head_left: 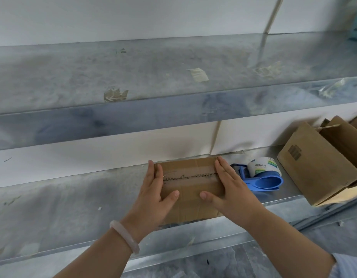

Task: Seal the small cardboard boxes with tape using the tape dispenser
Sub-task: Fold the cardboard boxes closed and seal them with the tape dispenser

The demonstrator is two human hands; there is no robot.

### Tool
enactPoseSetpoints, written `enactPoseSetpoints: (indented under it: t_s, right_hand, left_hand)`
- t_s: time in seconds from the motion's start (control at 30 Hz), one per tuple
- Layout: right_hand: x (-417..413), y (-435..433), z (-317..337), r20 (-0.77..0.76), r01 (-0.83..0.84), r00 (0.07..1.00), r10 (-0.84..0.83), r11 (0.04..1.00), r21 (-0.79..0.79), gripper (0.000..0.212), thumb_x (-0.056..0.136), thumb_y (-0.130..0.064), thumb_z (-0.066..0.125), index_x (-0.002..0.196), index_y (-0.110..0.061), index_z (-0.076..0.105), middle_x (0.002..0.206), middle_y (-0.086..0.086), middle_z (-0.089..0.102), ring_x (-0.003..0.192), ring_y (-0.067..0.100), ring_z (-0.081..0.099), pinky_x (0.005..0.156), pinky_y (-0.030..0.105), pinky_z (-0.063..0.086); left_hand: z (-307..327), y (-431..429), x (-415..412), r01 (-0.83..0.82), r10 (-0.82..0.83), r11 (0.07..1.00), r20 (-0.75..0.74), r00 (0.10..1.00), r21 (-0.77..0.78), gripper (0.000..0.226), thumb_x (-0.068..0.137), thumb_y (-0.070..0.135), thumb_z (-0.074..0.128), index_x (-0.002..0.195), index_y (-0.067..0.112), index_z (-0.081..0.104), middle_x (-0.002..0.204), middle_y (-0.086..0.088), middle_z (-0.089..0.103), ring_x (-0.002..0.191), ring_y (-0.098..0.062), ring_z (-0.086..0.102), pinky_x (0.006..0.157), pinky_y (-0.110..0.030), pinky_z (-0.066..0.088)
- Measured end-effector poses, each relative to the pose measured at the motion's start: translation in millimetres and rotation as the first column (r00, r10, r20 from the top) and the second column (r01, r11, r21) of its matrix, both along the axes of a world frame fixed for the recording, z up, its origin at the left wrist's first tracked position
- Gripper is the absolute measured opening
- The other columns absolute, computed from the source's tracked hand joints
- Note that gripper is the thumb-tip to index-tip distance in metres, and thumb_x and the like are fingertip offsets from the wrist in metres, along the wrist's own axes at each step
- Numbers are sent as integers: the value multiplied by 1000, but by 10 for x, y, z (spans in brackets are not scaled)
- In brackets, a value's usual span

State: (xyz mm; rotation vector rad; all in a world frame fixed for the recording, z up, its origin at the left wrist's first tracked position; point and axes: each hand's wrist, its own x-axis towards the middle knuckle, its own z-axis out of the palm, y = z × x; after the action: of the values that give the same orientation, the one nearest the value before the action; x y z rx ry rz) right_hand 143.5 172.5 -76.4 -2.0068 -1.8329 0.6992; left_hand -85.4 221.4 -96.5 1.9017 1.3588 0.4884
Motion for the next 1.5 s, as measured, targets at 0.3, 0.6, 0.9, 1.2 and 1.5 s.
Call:
enactPoseSetpoints:
  t_s: [0.3,0.6,0.9,1.2,1.5]
  right_hand:
    - [279,188,3,66,-207,978,198,960,188,77,79,-70,50,147,-37,35,158,-25,5,144,-8,-3,120,29,12]
    - [139,-3,-201,-163,96,985,-52,958,270,44,91,-39,60,134,-40,51,145,-26,28,132,-4,30,112,27,34]
    - [1181,-13,-31,-51,210,978,-205,966,152,67,94,-34,57,150,-37,21,157,-19,15,143,1,15,116,29,21]
    - [2053,185,-415,24,152,988,-150,979,-139,78,83,-27,74,145,-37,29,141,-7,44,113,12,54,93,31,52]
    - [1988,-85,-482,-202,202,956,-212,977,-68,54,69,-39,84,109,-34,47,105,-16,51,87,8,62,73,28,59]
  left_hand:
    - [89,381,-247,186,-180,973,-52,982,136,76,67,84,46,135,52,39,148,24,21,139,-3,20,118,-39,24]
    - [-22,-124,-26,132,-159,960,93,983,247,76,58,77,68,127,52,45,132,35,23,117,4,43,94,-15,44]
    - [-64,-433,668,-85,62,984,144,988,157,71,54,69,75,112,54,37,128,40,12,112,9,41,82,-10,47]
    - [-10,-620,908,-235,225,966,101,969,107,67,61,56,79,113,57,37,123,30,22,110,10,42,82,-9,42]
    - [458,-848,1356,-173,145,832,94,985,528,31,88,47,51,111,31,65,118,22,52,102,-3,55,84,-15,45]
